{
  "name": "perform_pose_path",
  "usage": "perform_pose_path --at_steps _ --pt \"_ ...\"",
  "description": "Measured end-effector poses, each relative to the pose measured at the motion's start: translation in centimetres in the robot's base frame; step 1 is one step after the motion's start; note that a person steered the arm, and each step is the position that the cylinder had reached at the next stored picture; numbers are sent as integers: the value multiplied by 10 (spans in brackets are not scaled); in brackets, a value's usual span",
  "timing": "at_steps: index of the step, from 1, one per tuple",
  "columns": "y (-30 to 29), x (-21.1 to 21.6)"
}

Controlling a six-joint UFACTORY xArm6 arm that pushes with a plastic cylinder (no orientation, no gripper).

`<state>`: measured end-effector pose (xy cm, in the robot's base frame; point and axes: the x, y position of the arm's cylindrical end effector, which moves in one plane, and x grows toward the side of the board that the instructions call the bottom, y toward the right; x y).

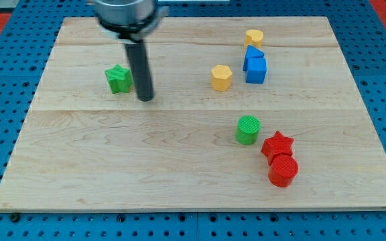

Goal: Place the hexagon to the top of the green star

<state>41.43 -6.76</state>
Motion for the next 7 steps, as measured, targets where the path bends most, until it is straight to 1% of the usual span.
perform_pose_path --at_steps 1,2,3,4,5,6,7 --pt "-22 -41" --pt "-70 -42" --pt "-86 -17" --pt "-49 9" --pt "52 16" --pt "122 -8" --pt "161 -14"
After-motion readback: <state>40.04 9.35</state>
